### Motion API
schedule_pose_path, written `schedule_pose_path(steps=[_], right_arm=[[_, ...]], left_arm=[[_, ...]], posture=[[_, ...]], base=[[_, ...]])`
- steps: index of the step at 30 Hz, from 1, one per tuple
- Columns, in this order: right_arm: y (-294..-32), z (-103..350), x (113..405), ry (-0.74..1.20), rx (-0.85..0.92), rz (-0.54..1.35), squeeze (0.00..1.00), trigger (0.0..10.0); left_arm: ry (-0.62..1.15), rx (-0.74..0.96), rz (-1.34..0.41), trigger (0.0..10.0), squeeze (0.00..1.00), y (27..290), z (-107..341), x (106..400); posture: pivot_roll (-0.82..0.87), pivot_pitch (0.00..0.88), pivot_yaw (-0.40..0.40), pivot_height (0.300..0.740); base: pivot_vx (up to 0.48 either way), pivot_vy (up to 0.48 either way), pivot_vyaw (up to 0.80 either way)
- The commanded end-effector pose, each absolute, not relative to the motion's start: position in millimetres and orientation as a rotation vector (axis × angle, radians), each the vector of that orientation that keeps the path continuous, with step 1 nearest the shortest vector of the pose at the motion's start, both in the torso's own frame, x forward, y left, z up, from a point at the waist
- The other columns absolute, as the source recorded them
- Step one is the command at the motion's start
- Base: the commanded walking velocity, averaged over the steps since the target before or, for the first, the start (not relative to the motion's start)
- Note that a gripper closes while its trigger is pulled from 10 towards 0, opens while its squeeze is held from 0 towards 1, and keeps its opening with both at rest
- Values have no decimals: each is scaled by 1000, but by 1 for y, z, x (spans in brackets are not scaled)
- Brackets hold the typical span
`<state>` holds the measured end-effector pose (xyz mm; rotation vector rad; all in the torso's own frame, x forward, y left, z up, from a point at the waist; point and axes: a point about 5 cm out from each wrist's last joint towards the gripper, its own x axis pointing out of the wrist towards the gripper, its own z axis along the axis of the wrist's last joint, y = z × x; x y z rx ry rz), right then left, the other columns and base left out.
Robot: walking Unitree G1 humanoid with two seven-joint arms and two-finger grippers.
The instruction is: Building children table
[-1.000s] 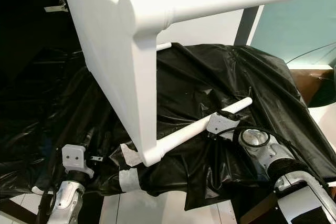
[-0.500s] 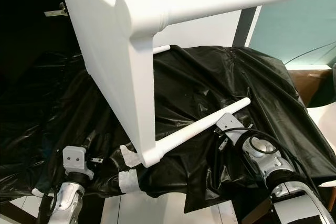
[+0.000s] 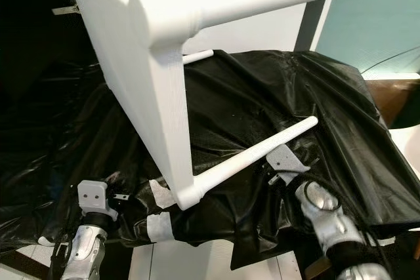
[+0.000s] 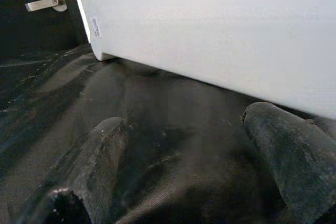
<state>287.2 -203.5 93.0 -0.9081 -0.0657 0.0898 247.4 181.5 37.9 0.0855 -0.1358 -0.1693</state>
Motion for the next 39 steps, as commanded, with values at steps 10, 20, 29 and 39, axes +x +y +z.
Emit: schedule_pose_path(steps=[10, 20, 29, 39], right_arm=[[-197, 111, 286, -104, -907, 42, 1000, 10000], [-206, 83, 278, 115, -904, 61, 67, 10000], [-193, 72, 262, 247, -742, 91, 1000, 10000], [-173, 64, 238, 372, -639, 272, 0, 10000]], left_arm=[[-27, 74, -79, 10000, 0, 181, 17, 238], [-35, 85, -59, 10000, 0, 185, 17, 237], [-32, 98, -61, 10000, 0, 188, 16, 234], [-22, 97, -74, 10000, 0, 186, 15, 235]], posture=[[59, 0, -24, 740], [73, 0, -27, 740], [72, 0, -20, 740], [52, 0, -10, 740]], base=[[0, 0, 0], [0, 0, 0], [0, 0, 0], [0, 0, 0]])
